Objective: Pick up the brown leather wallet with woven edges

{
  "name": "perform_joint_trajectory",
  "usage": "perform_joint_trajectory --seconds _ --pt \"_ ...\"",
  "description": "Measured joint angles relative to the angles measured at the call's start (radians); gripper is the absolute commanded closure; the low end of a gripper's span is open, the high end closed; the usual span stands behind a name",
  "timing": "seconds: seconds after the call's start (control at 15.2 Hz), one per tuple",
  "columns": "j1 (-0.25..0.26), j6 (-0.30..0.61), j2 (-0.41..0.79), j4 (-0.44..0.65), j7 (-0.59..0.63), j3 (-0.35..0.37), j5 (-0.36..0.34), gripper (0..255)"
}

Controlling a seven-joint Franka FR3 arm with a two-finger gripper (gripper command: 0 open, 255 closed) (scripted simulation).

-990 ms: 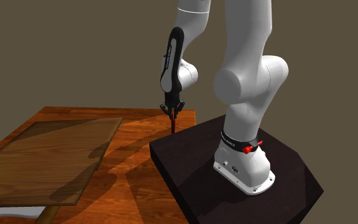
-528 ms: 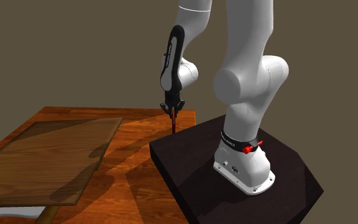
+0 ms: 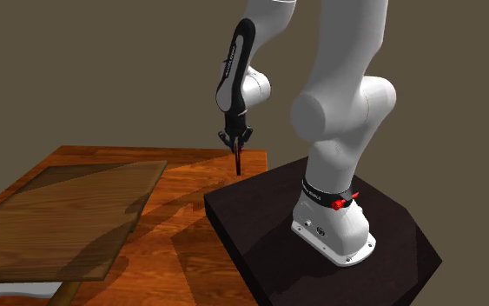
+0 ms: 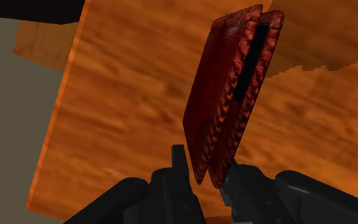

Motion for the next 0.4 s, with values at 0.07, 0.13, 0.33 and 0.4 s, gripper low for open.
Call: perform_joint_trajectory --seconds 0.07,0.13,0.33,0.4 --pt "-0.004 -0.017 -0.02 -0.003 -0.008 0.007 0.011 255" --pt "-0.008 -0.034 -0.037 -0.003 -0.019 0.012 0.023 255" --pt "-0.011 -0.077 -0.089 -0.012 -0.036 0.025 0.05 255" --pt "-0.013 -0.089 -0.102 -0.012 -0.044 0.026 0.057 255"
